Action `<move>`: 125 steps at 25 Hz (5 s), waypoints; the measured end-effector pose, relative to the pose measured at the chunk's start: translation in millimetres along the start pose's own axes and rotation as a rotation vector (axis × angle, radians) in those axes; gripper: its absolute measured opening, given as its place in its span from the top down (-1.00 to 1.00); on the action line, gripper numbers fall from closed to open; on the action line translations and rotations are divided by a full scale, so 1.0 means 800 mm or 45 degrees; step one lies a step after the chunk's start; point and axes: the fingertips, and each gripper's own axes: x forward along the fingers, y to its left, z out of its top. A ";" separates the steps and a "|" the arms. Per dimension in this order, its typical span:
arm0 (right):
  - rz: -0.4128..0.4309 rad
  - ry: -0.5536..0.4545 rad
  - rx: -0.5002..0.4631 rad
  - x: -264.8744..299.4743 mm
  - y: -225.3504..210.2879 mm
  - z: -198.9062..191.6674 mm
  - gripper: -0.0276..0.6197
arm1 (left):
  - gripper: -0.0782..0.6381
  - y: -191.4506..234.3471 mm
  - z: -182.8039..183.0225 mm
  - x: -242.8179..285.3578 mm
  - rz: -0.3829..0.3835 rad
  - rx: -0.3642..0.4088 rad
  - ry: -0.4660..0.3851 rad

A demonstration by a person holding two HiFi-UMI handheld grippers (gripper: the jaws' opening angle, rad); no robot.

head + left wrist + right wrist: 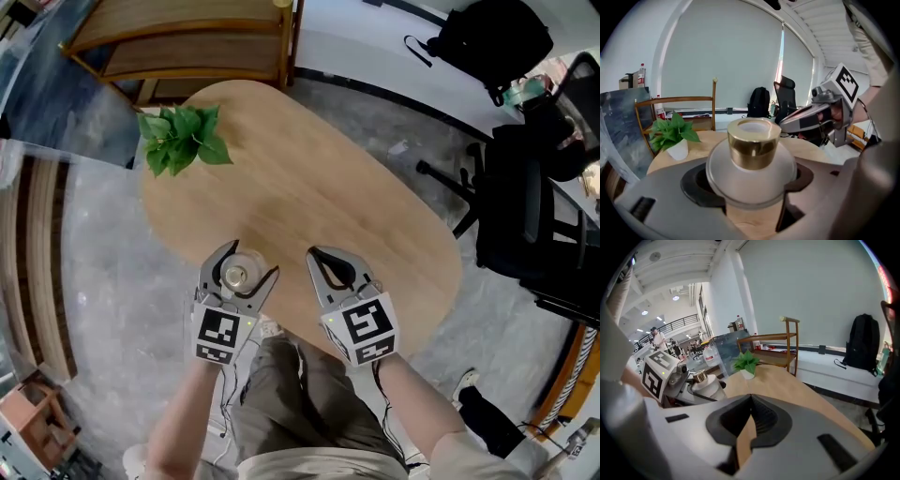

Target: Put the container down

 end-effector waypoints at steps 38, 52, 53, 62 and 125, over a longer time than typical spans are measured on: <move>0.031 0.162 0.053 0.106 -0.007 -0.149 0.93 | -0.20 -0.006 -0.182 0.098 -0.004 0.106 0.023; -0.011 0.085 0.041 0.031 0.014 -0.017 0.92 | -0.25 0.002 -0.067 0.031 -0.062 0.008 0.061; -0.016 0.075 0.041 0.020 0.017 -0.006 0.92 | -0.24 0.001 -0.052 0.021 -0.066 0.006 0.050; -0.080 -0.086 0.059 -0.098 0.052 0.126 0.93 | -0.10 0.006 0.110 -0.096 -0.014 0.114 -0.083; 0.053 -0.601 -0.330 -0.499 0.225 0.389 0.93 | 0.74 -0.159 0.437 -0.500 0.239 0.295 -0.566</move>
